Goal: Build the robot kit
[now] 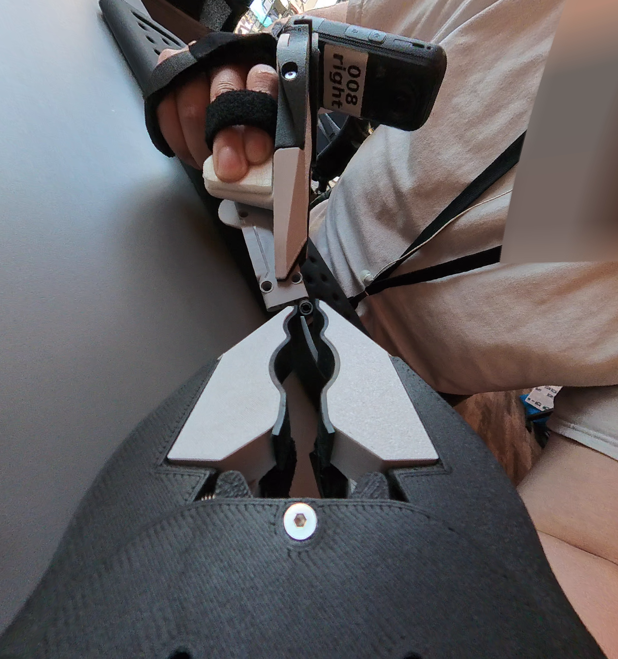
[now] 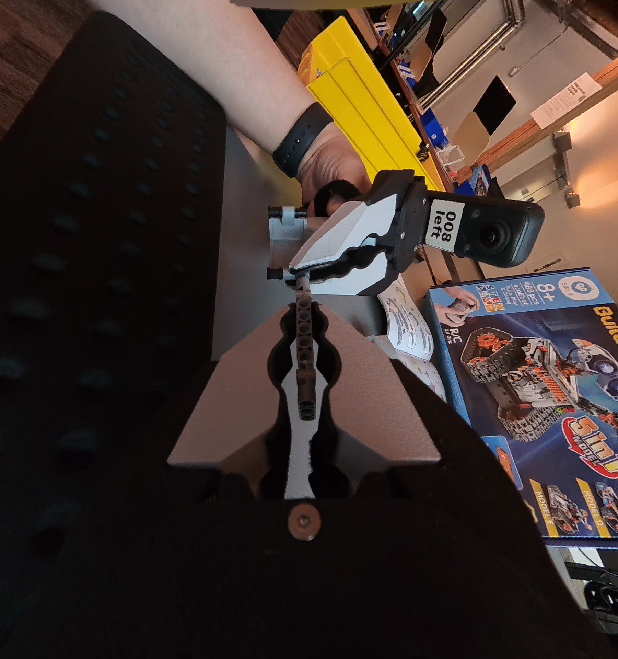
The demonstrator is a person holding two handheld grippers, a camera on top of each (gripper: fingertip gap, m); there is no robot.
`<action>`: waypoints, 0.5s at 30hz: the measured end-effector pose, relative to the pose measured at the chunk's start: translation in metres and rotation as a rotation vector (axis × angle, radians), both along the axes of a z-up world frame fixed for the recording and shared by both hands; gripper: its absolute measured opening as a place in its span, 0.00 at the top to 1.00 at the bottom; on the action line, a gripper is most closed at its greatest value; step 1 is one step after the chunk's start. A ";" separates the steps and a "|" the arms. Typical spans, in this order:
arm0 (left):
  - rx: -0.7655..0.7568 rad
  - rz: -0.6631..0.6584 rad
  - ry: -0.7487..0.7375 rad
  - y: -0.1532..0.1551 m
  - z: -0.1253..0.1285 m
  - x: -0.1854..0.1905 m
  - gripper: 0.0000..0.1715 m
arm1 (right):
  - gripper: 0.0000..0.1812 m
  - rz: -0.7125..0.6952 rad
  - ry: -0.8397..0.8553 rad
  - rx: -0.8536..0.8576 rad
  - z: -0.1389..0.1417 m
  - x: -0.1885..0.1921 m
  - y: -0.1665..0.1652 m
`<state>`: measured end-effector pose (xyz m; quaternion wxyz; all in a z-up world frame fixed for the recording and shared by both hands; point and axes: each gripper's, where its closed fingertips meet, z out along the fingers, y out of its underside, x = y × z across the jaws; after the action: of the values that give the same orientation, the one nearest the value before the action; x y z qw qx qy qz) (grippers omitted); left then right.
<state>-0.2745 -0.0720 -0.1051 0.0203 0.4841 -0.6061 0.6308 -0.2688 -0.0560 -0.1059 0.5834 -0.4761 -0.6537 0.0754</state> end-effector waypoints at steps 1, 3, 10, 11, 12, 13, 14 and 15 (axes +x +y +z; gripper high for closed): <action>-0.002 0.000 0.004 0.000 0.000 0.000 0.98 | 0.97 -0.001 -0.003 0.001 0.000 0.000 0.000; 0.002 -0.001 0.008 0.000 -0.001 -0.001 0.98 | 0.97 -0.002 -0.009 0.012 -0.001 0.000 0.001; 0.101 0.151 -0.032 0.023 0.005 0.002 0.95 | 0.96 -0.070 -0.018 0.045 0.000 0.005 0.015; 0.118 0.176 -0.050 0.027 0.008 0.003 0.97 | 0.96 -0.076 -0.023 0.052 -0.001 0.006 0.016; 0.131 0.190 -0.063 0.028 0.010 0.002 0.97 | 0.96 -0.087 -0.029 0.054 -0.001 0.006 0.017; 0.143 0.190 -0.060 0.028 0.010 0.002 0.97 | 0.96 -0.096 -0.032 0.056 -0.001 0.008 0.019; 0.155 0.189 -0.049 0.028 0.008 0.002 0.97 | 0.96 -0.099 -0.037 0.055 -0.002 0.008 0.020; 0.163 0.193 -0.045 0.028 0.007 0.002 0.97 | 0.96 -0.103 -0.044 0.059 -0.003 0.009 0.020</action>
<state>-0.2722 -0.0438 -0.0983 -0.0935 0.5260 -0.6062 0.5892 -0.2602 -0.0359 -0.1089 0.5858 -0.4933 -0.6428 0.0153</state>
